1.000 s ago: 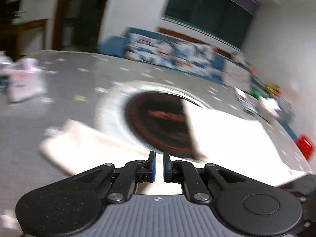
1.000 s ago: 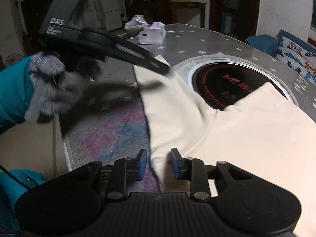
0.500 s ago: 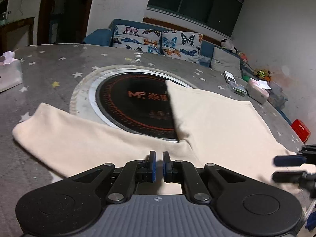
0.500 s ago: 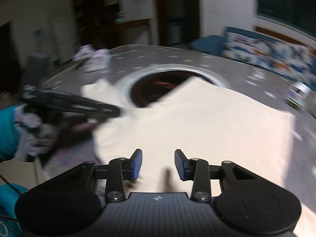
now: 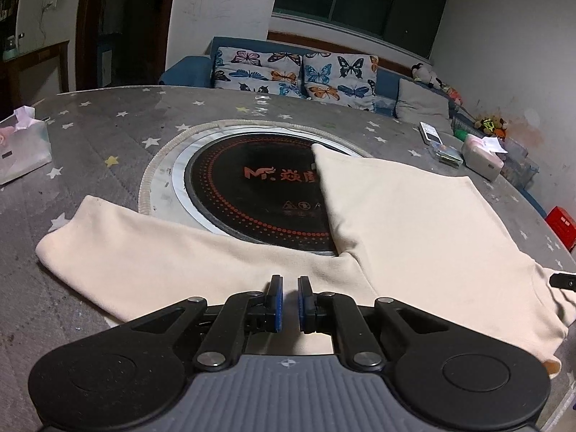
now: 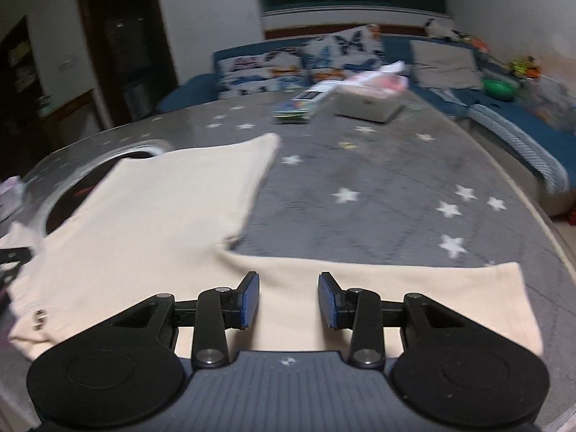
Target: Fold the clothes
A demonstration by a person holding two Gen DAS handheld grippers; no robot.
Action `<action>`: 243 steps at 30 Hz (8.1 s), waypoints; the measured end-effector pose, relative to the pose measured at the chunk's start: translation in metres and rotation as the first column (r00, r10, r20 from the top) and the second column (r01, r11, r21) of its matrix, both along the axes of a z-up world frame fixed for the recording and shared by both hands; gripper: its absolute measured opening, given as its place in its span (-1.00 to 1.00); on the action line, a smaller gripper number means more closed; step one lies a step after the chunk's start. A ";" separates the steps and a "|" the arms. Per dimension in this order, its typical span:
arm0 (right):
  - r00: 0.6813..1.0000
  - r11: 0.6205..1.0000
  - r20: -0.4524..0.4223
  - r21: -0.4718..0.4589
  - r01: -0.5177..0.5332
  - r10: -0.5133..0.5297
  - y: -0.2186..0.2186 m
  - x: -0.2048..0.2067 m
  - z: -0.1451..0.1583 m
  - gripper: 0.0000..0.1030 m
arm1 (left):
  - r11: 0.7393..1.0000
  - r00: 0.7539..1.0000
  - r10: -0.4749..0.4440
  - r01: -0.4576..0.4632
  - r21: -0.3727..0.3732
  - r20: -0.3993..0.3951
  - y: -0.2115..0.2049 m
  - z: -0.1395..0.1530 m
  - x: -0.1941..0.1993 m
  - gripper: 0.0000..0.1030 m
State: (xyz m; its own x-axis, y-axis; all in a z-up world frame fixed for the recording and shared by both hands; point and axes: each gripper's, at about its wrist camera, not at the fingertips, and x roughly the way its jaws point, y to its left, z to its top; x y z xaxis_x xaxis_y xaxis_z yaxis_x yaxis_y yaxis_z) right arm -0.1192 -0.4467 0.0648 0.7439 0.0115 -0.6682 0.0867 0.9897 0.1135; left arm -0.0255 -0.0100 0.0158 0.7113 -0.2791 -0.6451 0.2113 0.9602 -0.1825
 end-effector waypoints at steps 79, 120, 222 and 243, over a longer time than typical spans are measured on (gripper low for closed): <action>0.871 0.871 0.114 0.197 0.451 -0.477 -0.112 -0.072 -0.012 -0.23 | 0.728 0.736 -0.677 0.671 0.138 -0.003 -0.239 0.009 -0.055 -0.61; 0.871 0.907 0.272 0.225 0.356 -0.410 -0.099 -0.094 0.034 -0.84 | 0.821 0.822 -0.569 0.566 -0.067 -0.024 -0.295 -0.005 0.007 -0.34; 0.715 0.675 -0.243 -0.236 -0.699 0.656 0.086 0.060 0.025 -0.94 | 0.995 0.995 -0.096 0.096 -0.007 0.024 -0.023 -0.001 0.008 -0.15; 0.858 0.849 -0.062 -0.124 -0.514 0.510 0.075 0.026 0.026 -0.80 | 0.947 0.946 -0.313 0.318 -0.049 0.086 -0.089 0.019 -0.021 -0.15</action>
State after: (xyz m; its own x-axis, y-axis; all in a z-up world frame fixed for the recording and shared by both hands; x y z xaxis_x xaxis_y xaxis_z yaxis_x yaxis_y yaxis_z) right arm -0.0933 -0.3715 0.0907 0.6391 0.2967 -0.7096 -0.4351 0.9003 -0.0155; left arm -0.0467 -0.0993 0.0347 0.6264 -0.5345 -0.5674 0.5173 0.8295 -0.2103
